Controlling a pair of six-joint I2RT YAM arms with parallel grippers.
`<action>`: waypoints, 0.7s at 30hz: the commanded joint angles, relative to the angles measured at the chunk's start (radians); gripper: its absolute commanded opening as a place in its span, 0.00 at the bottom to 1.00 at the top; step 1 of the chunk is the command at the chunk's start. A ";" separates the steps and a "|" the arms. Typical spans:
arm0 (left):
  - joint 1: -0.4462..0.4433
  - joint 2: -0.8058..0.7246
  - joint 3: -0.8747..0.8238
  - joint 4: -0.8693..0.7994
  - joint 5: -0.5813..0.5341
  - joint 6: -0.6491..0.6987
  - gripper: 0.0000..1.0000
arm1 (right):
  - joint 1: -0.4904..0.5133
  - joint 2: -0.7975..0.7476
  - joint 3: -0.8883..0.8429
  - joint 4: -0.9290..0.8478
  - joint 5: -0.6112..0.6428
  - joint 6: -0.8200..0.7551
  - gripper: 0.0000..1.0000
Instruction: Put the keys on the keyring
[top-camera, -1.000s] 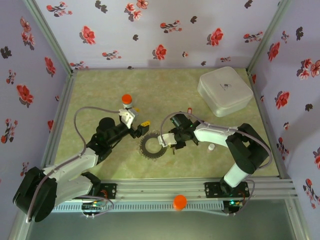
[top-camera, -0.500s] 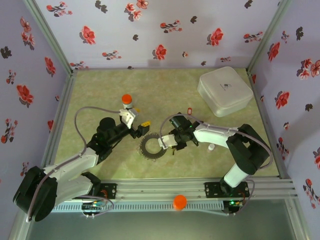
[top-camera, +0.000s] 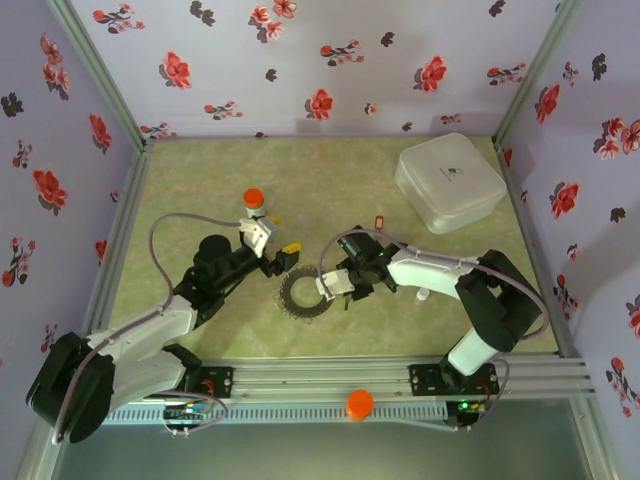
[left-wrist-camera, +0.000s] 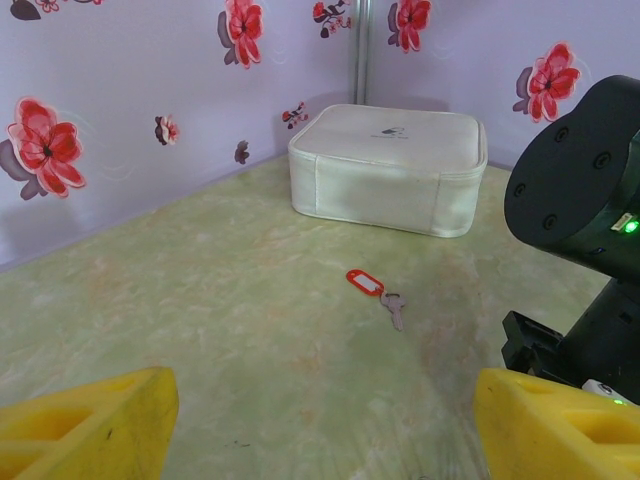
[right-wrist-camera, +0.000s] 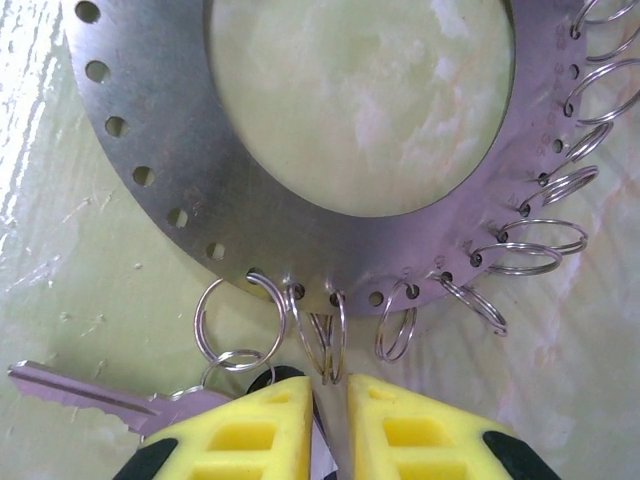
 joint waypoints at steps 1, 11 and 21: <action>-0.008 -0.002 0.027 0.009 -0.003 0.019 0.78 | 0.011 0.016 0.000 0.013 0.008 -0.013 0.20; -0.008 -0.002 0.027 0.002 -0.005 0.027 0.78 | 0.042 -0.026 -0.015 -0.041 -0.002 -0.006 0.05; -0.008 -0.005 0.027 -0.003 -0.007 0.034 0.78 | 0.065 -0.195 -0.101 0.032 -0.010 0.153 0.00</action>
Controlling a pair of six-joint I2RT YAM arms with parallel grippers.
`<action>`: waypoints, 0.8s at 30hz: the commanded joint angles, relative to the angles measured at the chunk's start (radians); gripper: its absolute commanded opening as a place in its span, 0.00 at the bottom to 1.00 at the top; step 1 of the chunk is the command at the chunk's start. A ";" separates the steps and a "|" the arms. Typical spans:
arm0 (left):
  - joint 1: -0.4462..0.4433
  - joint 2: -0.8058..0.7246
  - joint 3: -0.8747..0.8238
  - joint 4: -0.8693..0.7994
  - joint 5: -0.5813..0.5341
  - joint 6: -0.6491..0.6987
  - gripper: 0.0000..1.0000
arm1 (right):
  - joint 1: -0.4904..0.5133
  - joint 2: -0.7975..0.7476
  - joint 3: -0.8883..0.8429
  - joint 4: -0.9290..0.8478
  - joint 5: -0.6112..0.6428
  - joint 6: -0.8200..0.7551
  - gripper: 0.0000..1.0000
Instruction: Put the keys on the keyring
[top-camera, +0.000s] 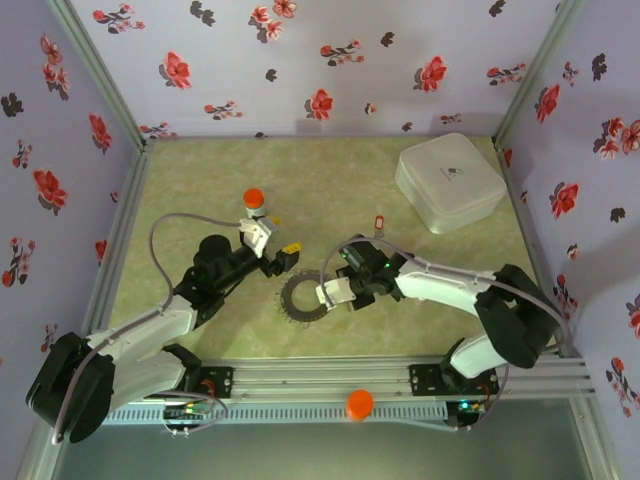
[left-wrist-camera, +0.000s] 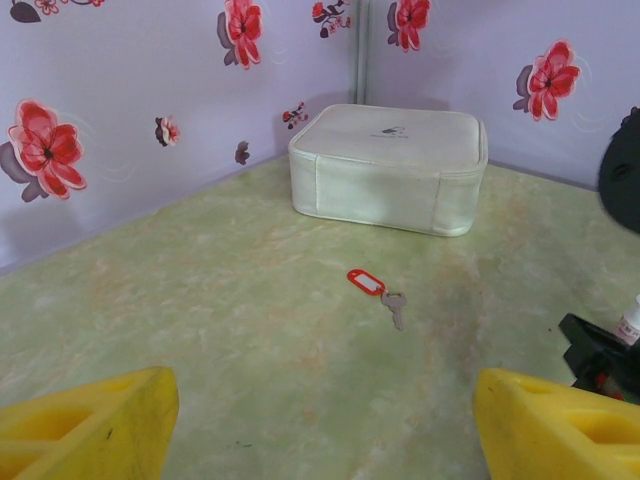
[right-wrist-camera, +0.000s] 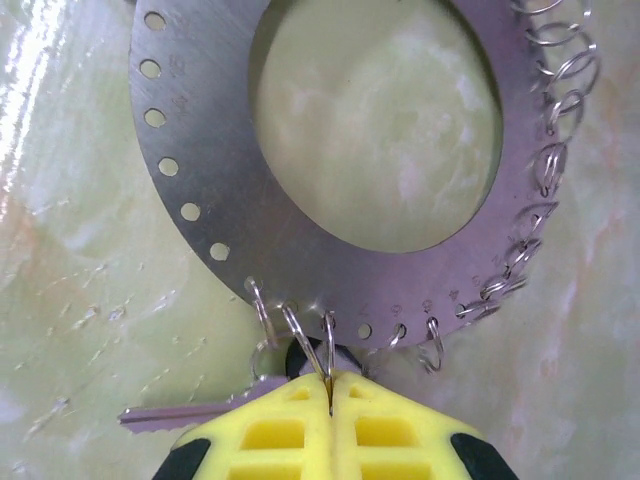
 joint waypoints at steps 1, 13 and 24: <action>-0.008 -0.003 0.027 -0.002 -0.007 0.026 0.78 | 0.005 -0.067 -0.027 0.046 -0.018 0.092 0.00; -0.007 0.027 0.073 -0.188 0.076 0.209 0.72 | 0.006 -0.162 -0.056 0.162 -0.125 0.267 0.00; -0.008 0.058 0.074 -0.245 0.120 0.303 0.65 | 0.070 -0.072 -0.109 0.185 -0.009 0.281 0.00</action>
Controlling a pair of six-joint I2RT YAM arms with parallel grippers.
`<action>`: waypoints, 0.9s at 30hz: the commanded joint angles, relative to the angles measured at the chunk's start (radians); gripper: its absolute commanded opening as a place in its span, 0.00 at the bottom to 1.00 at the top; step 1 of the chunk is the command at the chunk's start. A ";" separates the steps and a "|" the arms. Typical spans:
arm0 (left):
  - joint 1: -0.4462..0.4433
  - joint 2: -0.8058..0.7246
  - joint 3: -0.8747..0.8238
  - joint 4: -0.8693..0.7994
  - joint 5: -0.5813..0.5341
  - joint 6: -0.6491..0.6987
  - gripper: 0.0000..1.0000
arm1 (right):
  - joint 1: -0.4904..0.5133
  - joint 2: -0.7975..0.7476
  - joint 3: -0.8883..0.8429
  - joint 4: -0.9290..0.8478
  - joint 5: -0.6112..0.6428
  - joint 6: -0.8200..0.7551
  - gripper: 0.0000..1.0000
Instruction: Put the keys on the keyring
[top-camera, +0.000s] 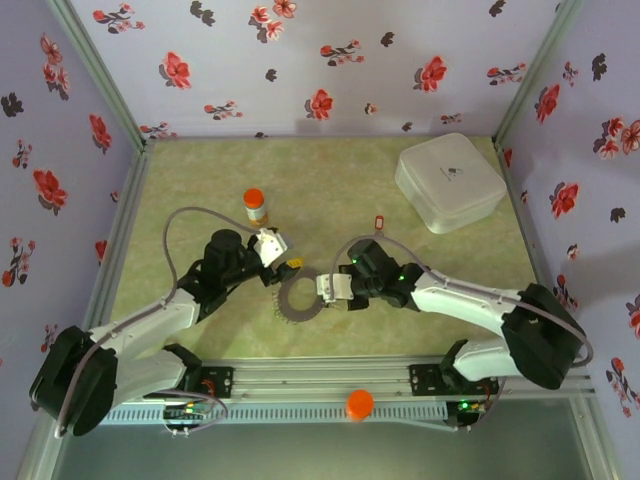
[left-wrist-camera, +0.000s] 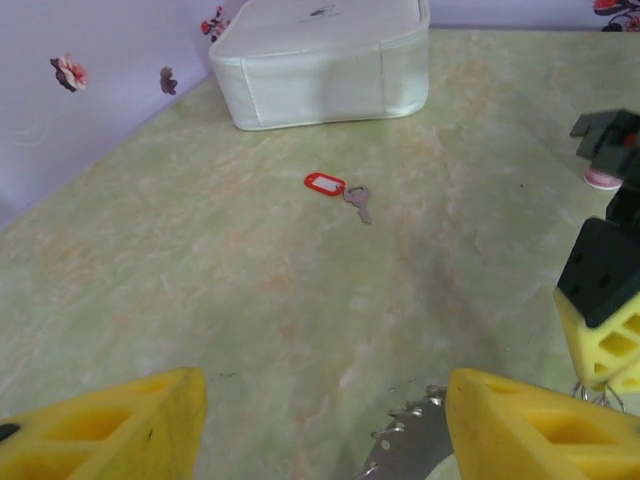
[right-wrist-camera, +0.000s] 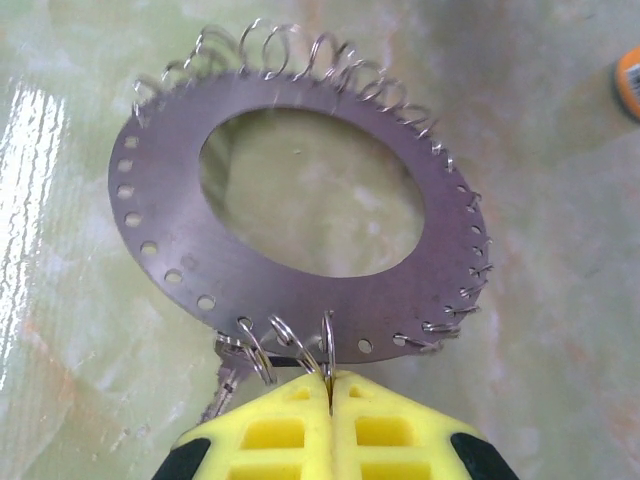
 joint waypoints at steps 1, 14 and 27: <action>-0.006 0.012 0.012 0.013 0.014 0.022 0.65 | 0.031 0.052 -0.017 0.008 0.061 0.012 0.00; -0.006 -0.006 0.000 0.061 -0.027 0.013 0.67 | 0.048 0.046 0.019 -0.155 0.035 0.014 0.25; -0.006 -0.017 -0.001 0.076 -0.024 -0.007 0.68 | -0.033 0.004 0.083 -0.122 -0.104 0.322 0.32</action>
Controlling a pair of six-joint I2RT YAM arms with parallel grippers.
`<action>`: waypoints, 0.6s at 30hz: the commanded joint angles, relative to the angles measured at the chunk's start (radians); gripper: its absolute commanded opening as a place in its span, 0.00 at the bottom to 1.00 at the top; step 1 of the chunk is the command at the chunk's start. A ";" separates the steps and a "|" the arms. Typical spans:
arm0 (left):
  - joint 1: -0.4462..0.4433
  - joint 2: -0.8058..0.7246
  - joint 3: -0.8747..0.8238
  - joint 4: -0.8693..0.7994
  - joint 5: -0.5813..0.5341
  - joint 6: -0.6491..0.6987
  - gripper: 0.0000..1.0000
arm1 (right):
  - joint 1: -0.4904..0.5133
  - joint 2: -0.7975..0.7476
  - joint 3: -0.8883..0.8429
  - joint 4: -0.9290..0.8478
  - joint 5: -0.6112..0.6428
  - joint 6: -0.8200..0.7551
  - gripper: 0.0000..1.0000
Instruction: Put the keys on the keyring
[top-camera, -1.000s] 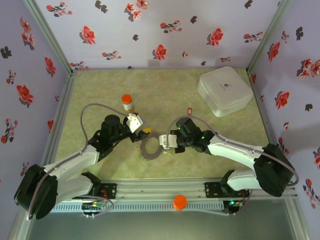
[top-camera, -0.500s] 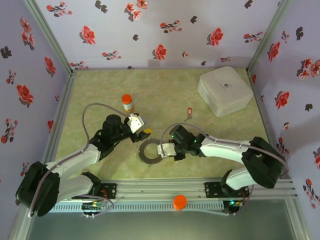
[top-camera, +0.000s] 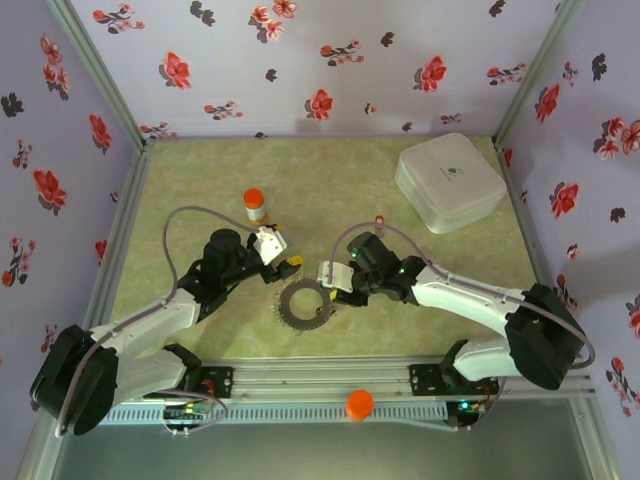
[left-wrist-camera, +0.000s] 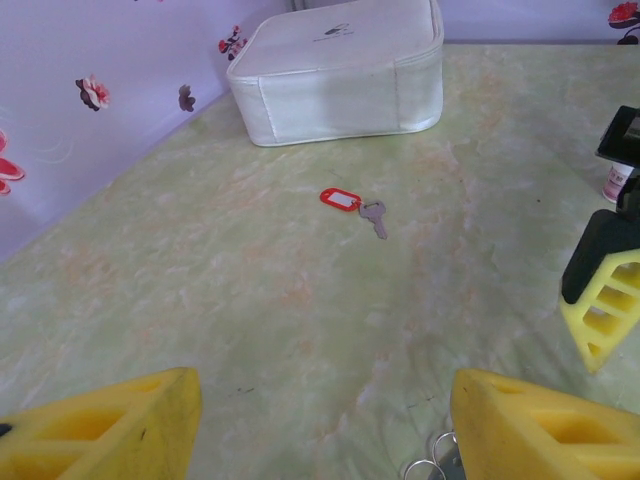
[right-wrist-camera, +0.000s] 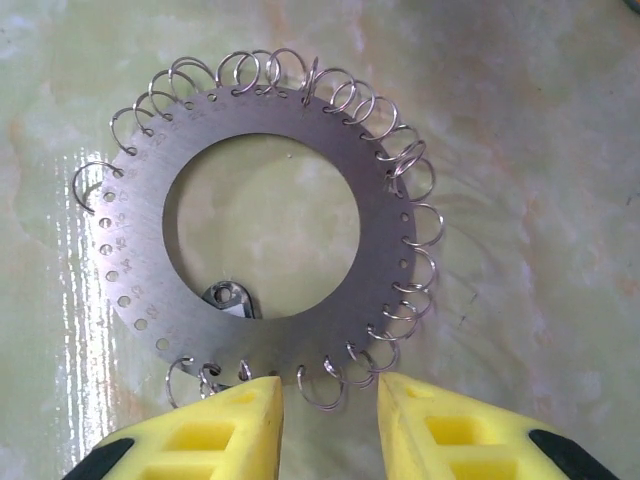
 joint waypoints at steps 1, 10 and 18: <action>-0.006 -0.016 -0.001 0.035 -0.004 -0.007 0.67 | -0.001 0.031 0.018 0.004 -0.058 0.058 0.33; -0.007 -0.011 -0.001 0.044 0.003 -0.022 0.68 | -0.001 0.130 0.071 -0.092 -0.041 -0.061 0.32; -0.008 -0.011 -0.001 0.049 0.015 -0.034 0.68 | -0.010 0.179 0.104 -0.142 -0.081 -0.092 0.33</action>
